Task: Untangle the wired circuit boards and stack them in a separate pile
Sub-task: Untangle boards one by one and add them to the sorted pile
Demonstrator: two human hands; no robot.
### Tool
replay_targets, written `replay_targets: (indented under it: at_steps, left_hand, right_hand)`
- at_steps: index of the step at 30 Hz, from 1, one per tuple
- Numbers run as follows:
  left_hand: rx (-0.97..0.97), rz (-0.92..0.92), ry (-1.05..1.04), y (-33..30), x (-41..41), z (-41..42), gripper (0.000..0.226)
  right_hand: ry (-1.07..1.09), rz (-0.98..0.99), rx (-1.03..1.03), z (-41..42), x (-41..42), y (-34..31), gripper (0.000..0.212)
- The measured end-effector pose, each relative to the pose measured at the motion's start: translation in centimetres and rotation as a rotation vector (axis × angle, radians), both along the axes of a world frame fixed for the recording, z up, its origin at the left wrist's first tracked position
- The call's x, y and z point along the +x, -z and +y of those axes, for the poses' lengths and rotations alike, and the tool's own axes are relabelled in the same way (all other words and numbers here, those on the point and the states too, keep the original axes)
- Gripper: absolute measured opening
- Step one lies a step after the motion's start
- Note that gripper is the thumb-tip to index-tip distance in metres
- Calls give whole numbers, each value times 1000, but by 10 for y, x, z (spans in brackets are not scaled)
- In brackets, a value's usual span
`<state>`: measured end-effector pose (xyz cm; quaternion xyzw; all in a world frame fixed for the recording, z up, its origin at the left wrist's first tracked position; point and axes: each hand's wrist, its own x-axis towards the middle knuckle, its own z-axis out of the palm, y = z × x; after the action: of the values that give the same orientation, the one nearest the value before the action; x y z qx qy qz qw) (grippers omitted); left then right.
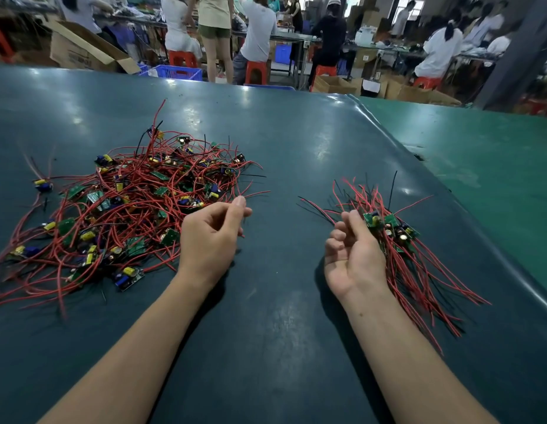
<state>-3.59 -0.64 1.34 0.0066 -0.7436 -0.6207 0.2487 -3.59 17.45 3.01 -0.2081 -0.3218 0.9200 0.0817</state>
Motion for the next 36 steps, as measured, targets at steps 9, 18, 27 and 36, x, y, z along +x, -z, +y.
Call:
replay_targets:
  at_steps: [9, 18, 27, 36]
  left_hand:
    - [-835, -205, -592, 3, 2, -29, 41]
    - [-828, -274, -652, 3, -2, -36, 24]
    - [-773, 214, -762, -2, 7, -24, 17]
    - [-716, -270, -682, 1, -3, -47, 43]
  right_hand:
    - [-243, 63, 150, -9, 3, 0, 21]
    - [-351, 81, 249, -10, 3, 1, 20]
    - [-447, 119, 457, -16, 3, 4, 15]
    - [-480, 157, 444, -15, 5, 3, 15]
